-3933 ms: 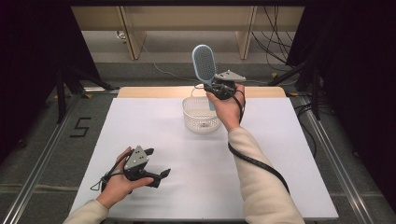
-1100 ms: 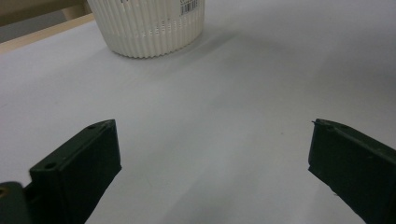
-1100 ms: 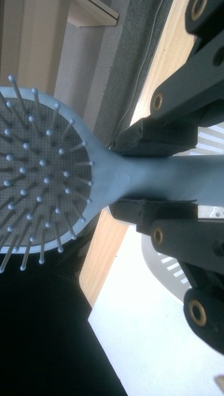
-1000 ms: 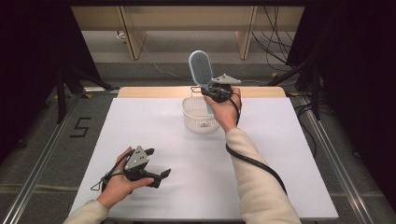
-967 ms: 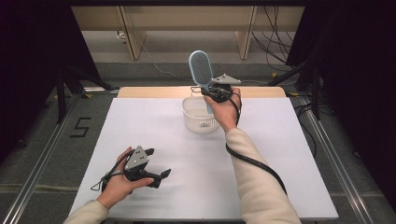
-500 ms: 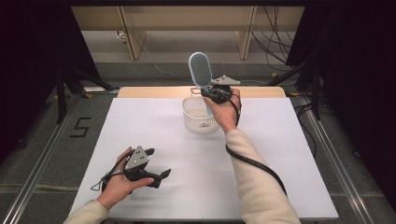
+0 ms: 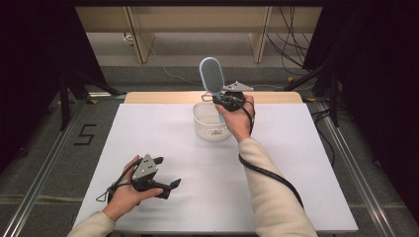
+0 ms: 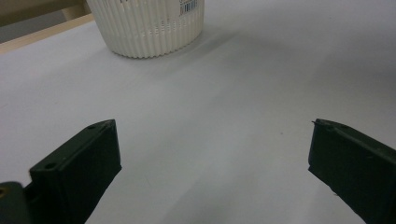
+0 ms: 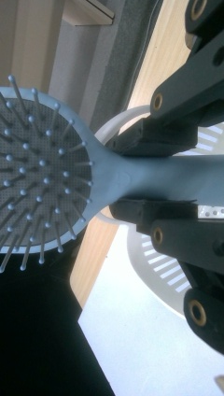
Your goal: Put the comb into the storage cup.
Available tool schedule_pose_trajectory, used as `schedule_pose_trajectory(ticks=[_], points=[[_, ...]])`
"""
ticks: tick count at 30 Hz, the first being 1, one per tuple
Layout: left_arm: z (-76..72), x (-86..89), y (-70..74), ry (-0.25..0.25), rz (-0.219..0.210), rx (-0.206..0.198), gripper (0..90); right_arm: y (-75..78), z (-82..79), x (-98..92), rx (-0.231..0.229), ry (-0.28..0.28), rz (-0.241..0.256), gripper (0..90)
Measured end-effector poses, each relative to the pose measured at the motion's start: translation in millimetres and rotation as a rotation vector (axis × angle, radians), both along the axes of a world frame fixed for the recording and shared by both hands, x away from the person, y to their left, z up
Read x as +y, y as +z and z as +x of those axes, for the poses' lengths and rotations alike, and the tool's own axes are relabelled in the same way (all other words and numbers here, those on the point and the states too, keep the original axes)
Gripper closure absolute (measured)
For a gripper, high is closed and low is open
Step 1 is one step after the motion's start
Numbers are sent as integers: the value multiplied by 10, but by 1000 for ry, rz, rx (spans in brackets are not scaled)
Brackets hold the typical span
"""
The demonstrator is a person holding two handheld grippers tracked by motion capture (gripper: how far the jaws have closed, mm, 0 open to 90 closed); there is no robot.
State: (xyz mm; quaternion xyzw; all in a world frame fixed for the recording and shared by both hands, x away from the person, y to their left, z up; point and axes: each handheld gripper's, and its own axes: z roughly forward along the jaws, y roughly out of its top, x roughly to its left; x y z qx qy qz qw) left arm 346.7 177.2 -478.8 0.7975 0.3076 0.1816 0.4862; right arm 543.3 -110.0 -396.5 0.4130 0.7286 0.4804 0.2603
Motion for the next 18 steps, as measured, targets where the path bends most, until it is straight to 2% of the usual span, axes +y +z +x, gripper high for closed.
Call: schedule_pose_trajectory(ticks=[18], points=[[-1, -1, 0, -2, 2, -1, 16, -61, -2, 5, 5, 0, -6, 706]])
